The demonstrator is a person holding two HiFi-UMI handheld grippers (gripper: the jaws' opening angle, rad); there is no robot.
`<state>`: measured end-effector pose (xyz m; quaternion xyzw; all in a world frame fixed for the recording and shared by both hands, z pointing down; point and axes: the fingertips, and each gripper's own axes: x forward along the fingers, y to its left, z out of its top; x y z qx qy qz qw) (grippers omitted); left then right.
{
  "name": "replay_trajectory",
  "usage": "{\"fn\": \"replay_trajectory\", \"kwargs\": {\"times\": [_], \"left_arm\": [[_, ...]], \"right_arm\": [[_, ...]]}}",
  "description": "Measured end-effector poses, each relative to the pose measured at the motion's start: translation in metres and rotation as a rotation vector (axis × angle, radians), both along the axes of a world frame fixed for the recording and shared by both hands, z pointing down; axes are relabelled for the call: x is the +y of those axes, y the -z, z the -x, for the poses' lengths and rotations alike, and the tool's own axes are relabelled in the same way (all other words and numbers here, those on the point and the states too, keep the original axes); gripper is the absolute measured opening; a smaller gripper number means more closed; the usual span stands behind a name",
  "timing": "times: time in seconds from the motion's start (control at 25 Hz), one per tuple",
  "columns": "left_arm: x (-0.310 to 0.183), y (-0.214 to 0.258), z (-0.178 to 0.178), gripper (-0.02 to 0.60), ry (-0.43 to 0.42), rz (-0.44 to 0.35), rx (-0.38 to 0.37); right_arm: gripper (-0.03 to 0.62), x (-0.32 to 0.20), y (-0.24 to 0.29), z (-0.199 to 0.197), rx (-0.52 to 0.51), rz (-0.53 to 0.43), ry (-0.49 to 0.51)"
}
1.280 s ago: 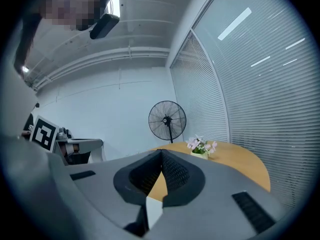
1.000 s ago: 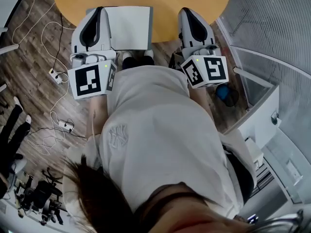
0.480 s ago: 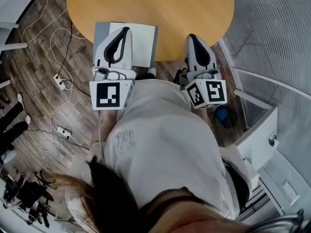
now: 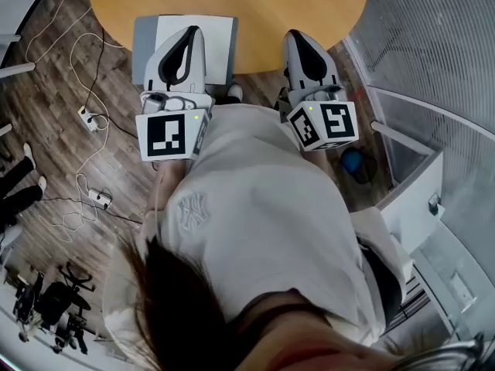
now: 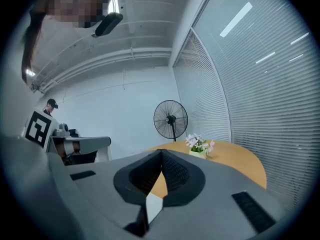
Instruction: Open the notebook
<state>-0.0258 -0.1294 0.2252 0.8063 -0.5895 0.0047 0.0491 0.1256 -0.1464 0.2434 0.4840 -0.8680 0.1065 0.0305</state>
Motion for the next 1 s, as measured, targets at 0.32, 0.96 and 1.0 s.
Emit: {"fn": "replay_trajectory", "kwargs": {"times": [0.32, 0.96, 1.0], "left_arm": [[0.01, -0.006, -0.011, 0.017, 0.01, 0.001, 0.013], [0.025, -0.003, -0.011, 0.017, 0.045, -0.019, -0.003], [0.025, -0.003, -0.011, 0.017, 0.048, -0.02, -0.003]], "right_arm": [[0.002, 0.007, -0.002, -0.021, 0.022, -0.014, -0.019], [0.002, 0.011, -0.002, -0.048, 0.054, -0.04, -0.053], [0.002, 0.011, -0.002, -0.049, 0.053, -0.041, -0.052]]}}
